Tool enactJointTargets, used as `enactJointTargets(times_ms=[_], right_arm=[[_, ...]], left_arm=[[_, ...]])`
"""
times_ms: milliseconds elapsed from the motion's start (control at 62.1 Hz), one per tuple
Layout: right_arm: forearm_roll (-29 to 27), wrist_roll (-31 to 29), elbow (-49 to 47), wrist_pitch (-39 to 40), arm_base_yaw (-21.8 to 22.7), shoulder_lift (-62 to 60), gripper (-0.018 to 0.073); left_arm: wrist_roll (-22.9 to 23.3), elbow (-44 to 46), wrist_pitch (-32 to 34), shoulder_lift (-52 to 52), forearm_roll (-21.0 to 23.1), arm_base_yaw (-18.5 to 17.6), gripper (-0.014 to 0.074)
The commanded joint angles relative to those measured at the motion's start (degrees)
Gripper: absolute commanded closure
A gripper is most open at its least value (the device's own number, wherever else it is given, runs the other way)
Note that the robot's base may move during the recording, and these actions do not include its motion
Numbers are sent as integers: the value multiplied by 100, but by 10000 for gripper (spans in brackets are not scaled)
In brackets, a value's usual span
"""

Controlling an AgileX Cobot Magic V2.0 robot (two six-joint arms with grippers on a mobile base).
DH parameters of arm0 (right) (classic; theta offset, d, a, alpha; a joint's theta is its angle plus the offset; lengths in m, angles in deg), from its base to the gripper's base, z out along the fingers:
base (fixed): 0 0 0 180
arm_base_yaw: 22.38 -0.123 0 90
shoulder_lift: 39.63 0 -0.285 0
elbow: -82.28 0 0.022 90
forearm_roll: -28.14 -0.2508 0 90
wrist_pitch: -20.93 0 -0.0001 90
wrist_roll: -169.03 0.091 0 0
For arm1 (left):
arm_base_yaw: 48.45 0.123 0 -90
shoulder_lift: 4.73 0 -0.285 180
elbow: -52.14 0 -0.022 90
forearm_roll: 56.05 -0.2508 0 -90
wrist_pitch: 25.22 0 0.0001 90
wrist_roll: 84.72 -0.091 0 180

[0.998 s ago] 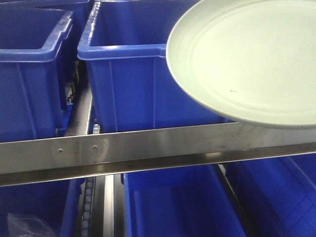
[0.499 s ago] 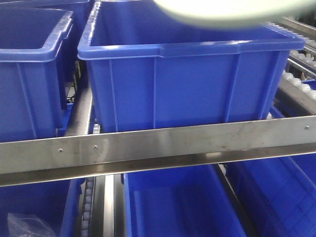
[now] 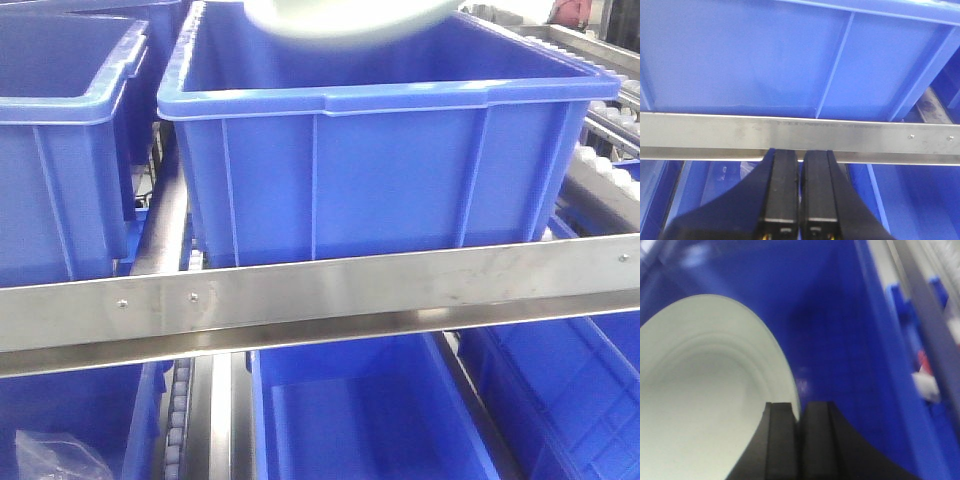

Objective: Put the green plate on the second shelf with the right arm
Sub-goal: 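Move the plate into the blue bin on the second shelf with the right gripper, then open the right gripper to release the plate in the bin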

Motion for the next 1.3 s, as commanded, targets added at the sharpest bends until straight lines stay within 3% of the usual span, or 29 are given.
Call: enactJointTargets(times_ms=[0,434,724,1078,1175,1287], right_arm=[[-48,4,-539,444,-89,9,510],[-41,-1,-627,510,-242,243,505],[187,-1,-627,463,-228,217,205],[208,-1,-397,96,-228,-413,212],[212,-1,10,236,-228,-841,272],[376,-1,703,585,-228,-1454,413]], left_arm=[[6,-181,292,-141,0,-36,472],[6,-181,292,-141,0,-36,472],[6,-181,292,-141,0,-36,472],[6,-181,292,-141,0,-36,472],[6,-181,292,-141,0,-36,472],[6,-181,292,-141,0,-36,472]])
